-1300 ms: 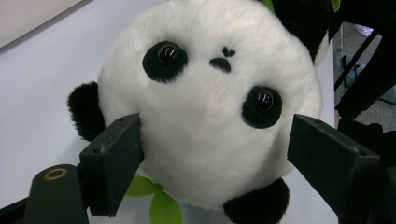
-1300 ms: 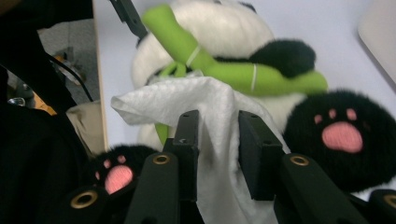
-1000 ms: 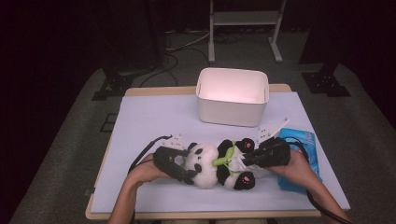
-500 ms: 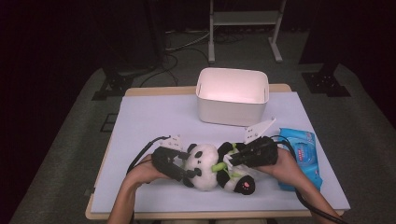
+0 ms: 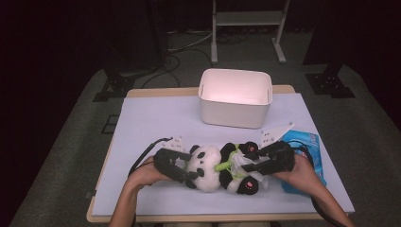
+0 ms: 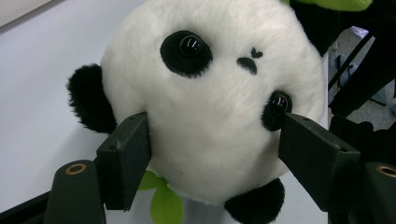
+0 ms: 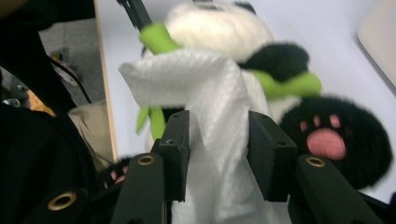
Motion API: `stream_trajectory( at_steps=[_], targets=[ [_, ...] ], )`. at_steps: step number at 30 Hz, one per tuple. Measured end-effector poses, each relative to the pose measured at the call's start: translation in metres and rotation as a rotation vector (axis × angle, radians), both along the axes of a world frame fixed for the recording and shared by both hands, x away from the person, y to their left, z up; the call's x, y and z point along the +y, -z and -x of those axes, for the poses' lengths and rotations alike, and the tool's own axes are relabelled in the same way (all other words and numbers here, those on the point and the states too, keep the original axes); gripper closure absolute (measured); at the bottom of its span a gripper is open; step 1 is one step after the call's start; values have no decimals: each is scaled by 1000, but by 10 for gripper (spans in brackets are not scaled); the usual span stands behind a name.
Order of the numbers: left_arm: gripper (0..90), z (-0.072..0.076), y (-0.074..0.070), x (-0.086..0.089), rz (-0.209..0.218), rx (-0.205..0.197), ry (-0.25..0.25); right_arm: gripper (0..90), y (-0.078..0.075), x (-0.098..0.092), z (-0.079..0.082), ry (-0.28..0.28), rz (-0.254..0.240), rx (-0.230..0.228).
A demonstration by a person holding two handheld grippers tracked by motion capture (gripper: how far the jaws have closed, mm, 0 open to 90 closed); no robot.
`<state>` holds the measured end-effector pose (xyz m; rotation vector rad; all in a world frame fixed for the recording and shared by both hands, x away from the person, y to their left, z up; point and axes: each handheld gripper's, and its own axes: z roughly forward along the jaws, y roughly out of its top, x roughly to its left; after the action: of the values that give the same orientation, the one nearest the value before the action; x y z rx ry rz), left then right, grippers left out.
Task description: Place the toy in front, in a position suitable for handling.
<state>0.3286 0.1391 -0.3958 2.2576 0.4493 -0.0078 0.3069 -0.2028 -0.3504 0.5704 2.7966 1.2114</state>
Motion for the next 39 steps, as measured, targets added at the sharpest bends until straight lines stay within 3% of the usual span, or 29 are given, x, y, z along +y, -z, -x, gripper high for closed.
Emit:
stream_trajectory(
  at_steps=[6,10,12,14,18,22,31,35,36,39],
  targets=[
    [252,0,2,-2,4,7,1,599,10,-7,0,32,-12,13],
    [262,3,0,-5,-14,6,17,703,12,3,1,26,-1,-16],
    [262,4,-1,-5,-8,12,23,772,9,9,1,10,-18,-35],
    [265,4,-2,-5,-7,17,28,789,7,16,1,-13,-36,-26],
    [267,4,-1,-2,-4,26,21,822,7,27,1,-56,-6,-38],
    [305,3,-3,1,3,7,3,839,7,19,4,-64,-20,-10],
    [86,-3,3,-2,-16,0,-43,843,19,-4,10,-36,-7,35],
    [87,-5,6,-2,18,24,-34,843,24,-10,10,-30,-29,49],
    [118,-5,6,-1,36,44,-23,844,24,-9,10,-29,-32,49],
    [199,-3,6,-1,39,45,-13,845,22,-7,8,-28,-34,40]
  ],
)
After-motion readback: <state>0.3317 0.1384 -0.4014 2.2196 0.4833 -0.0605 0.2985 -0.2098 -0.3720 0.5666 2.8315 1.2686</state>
